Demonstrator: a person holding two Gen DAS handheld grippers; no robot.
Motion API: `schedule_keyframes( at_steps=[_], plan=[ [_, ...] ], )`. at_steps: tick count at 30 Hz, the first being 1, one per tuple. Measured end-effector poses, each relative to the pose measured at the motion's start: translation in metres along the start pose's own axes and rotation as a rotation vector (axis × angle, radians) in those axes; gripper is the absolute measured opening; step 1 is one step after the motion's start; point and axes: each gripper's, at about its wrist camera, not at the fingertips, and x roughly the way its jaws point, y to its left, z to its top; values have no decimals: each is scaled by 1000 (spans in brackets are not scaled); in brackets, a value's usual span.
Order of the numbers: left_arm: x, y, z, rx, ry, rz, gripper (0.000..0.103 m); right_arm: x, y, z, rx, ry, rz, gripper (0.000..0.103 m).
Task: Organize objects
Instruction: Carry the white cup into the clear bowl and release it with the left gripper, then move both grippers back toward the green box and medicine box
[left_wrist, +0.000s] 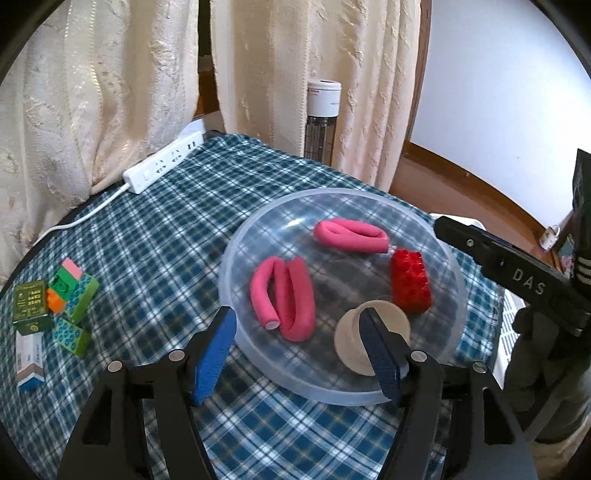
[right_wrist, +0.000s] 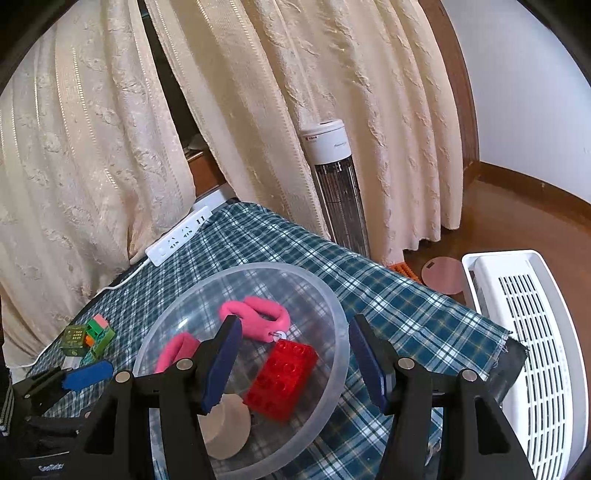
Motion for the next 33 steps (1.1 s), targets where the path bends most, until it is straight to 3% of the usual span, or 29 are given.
schedule_keyframes(
  at_steps=[7, 11, 28, 33],
  plan=[
    [-4, 12, -4, -24, -2, 16, 70, 0, 11, -4, -13, 11, 11, 64],
    [-7, 25, -7, -55, 0, 33, 71, -1, 19, -6, -21, 13, 20, 69],
    [-30, 99, -31, -205, -16, 123, 71, 2, 79, -18, -118, 47, 95, 71],
    [-39, 128, -41, -246, -21, 158, 78, 4, 101, -23, -158, 63, 122, 72]
  ],
)
